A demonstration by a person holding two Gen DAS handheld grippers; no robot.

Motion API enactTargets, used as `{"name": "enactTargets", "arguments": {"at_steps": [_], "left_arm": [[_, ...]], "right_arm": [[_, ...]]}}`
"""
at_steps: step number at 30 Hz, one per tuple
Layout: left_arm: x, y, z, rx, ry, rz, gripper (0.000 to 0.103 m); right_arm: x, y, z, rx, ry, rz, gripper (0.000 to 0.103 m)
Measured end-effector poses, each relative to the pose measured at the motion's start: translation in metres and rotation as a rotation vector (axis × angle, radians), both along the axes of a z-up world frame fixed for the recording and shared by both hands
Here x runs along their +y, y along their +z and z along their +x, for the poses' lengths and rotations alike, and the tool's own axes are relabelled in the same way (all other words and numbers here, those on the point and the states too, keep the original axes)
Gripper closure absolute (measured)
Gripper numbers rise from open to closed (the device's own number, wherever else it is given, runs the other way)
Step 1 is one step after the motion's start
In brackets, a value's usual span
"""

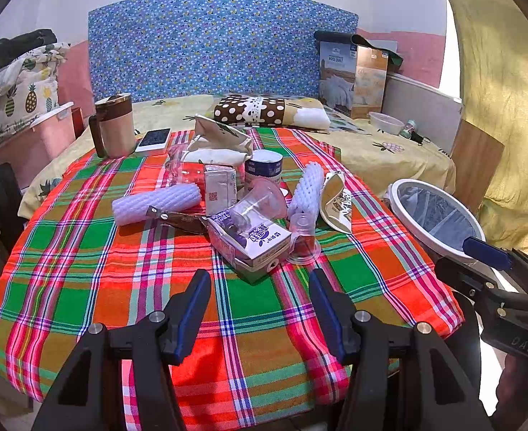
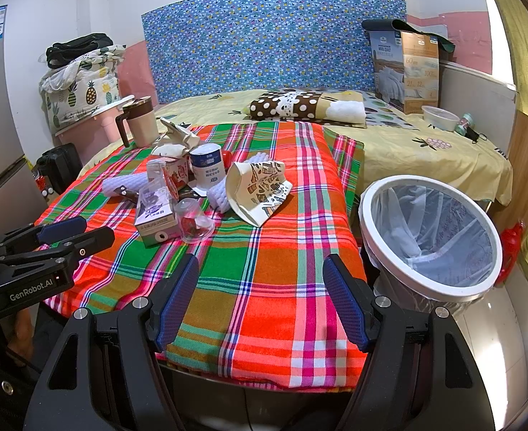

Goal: Collect trash

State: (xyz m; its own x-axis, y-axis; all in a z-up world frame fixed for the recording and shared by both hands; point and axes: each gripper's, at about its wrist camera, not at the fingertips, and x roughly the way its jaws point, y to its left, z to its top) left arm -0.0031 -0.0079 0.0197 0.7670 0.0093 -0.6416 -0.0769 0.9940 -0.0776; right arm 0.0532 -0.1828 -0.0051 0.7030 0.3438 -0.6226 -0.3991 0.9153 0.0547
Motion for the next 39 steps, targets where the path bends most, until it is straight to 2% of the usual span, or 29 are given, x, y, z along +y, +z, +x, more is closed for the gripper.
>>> {"name": "enactTargets", "arguments": {"at_steps": [14, 21, 33, 39], "left_arm": [[0.008, -0.012, 0.013, 0.008, -0.039, -0.024, 0.047], [0.019, -0.019, 0.027, 0.004, -0.006, -0.028, 0.047], [0.048, -0.027, 0.056, 0.022, -0.009, -0.059, 0.047], [0.052, -0.027, 0.071, 0.014, -0.043, -0.063, 0.047]], "right_arm": [[0.000, -0.002, 0.010, 0.007, 0.011, 0.001, 0.030], [0.009, 0.000, 0.020, 0.015, 0.029, 0.010, 0.030], [0.041, -0.008, 0.068, 0.055, 0.046, 0.053, 0.031], [0.048, -0.012, 0.095, 0.100, 0.005, 0.092, 0.039]]}}
